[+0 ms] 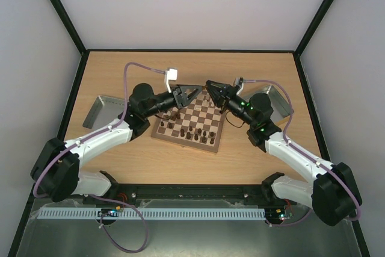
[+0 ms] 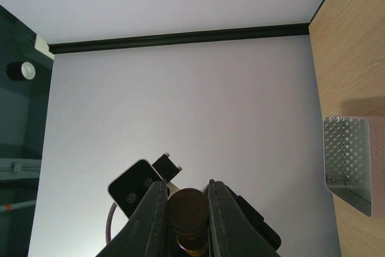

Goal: Set up the chess pieces on the board
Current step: Place the chess piece on the chessboard.

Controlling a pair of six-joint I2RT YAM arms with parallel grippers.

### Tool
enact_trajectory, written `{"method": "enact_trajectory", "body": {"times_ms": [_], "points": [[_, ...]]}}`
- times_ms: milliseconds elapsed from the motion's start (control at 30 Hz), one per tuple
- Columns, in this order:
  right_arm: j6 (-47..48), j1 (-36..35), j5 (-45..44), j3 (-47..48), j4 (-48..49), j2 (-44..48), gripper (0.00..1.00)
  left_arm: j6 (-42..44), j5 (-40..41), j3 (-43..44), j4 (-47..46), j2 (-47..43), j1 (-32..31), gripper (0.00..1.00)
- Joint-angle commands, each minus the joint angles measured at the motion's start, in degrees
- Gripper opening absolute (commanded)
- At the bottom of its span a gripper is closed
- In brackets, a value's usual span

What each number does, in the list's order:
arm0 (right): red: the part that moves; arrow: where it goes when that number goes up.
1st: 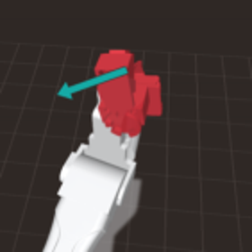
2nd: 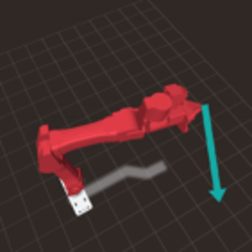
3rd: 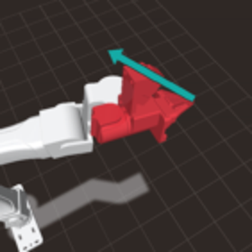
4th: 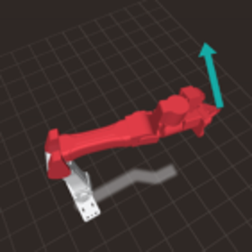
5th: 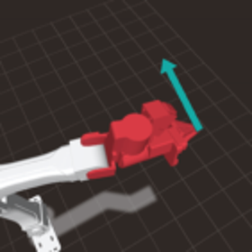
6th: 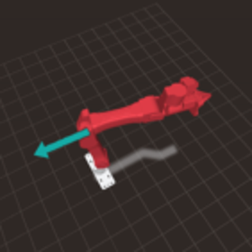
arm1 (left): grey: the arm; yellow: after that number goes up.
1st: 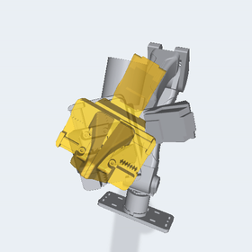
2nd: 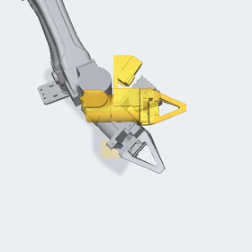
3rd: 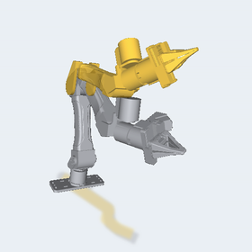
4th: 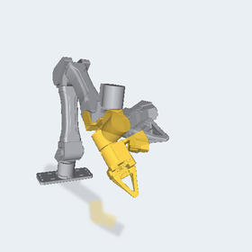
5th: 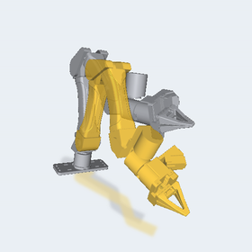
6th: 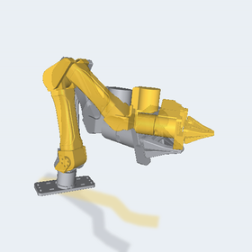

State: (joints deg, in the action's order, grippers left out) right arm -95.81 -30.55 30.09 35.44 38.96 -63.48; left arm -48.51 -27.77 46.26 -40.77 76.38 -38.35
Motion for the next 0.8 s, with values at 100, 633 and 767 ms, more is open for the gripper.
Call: {"method": "enact_trajectory", "body": {"times_ms": [100,633,767], "points": [[-0.6,-0.3,0.8,-0.7,2.5,-0.6,0.08,2.9,1.0,3.7,2.1,1.3,-0.5,0.23],[4.0,-0.3,0.0,0.1,-1.9,-1.0,0.19,9.1,4.9,6.8,16.1,0.5,-1.2,0.05],[14.6,-0.2,-2.7,3.1,-14.6,0.6,0.52,15.3,8.4,9.3,30.6,-1.6,-1.2,0.04]]}}
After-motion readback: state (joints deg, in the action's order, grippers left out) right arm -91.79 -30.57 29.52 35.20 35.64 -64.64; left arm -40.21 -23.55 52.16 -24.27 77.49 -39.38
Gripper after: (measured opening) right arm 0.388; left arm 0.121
